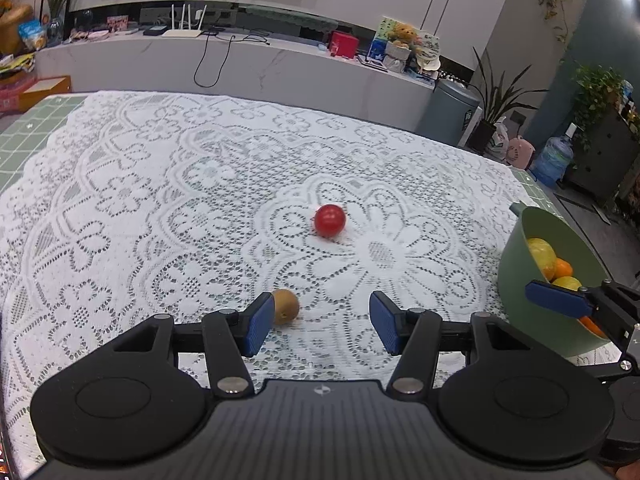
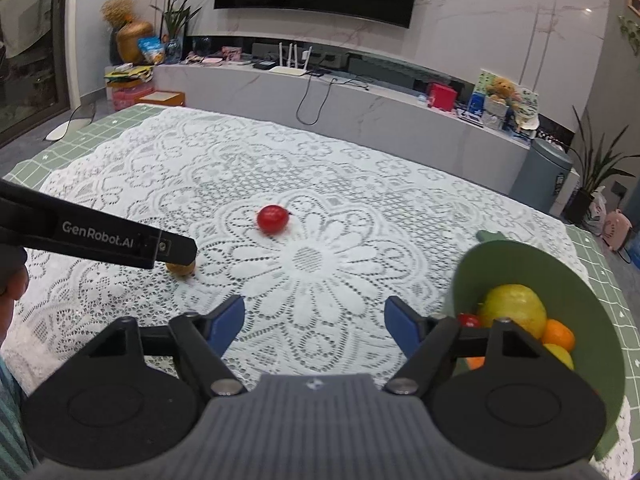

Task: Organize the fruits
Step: 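Move both open tools toward the last kiwi and red tomato, then grasp the brown kiwi with the left tool while the right tool grasps the red tomato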

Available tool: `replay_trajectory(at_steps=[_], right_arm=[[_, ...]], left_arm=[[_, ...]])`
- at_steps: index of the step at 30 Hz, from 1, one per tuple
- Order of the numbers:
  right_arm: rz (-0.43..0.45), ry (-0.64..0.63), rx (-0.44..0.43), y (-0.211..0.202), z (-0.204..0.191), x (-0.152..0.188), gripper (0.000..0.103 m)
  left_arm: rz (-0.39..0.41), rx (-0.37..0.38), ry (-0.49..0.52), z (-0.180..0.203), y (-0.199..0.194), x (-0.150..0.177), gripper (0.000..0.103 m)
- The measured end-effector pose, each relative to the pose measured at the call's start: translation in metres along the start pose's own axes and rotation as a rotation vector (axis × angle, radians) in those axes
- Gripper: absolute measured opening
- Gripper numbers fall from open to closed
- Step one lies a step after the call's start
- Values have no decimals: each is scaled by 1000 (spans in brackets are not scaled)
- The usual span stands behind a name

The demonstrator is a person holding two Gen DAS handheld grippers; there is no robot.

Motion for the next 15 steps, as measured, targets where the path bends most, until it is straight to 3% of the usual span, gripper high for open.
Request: replay_trajectory(at_steps=[7,15], right_arm=[[-31,-12,-36,22,-7,-2,62],[-52,-10,-62,39,-9,-2,60]], left_arm=[[-27,-6,-15,-7,13,2,64],[-54,-82,-5,-17,35,4,52]])
Point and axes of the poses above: each gripper's, at about its wrist camera, not at the fingertips, and y roughly the way its jaws point, z to its right, x to its underside, the point moved 7 cm from there along y, roughly the way its jaws point, and after that the axes turned 15 degrees about -y, right-handed, at the moved point
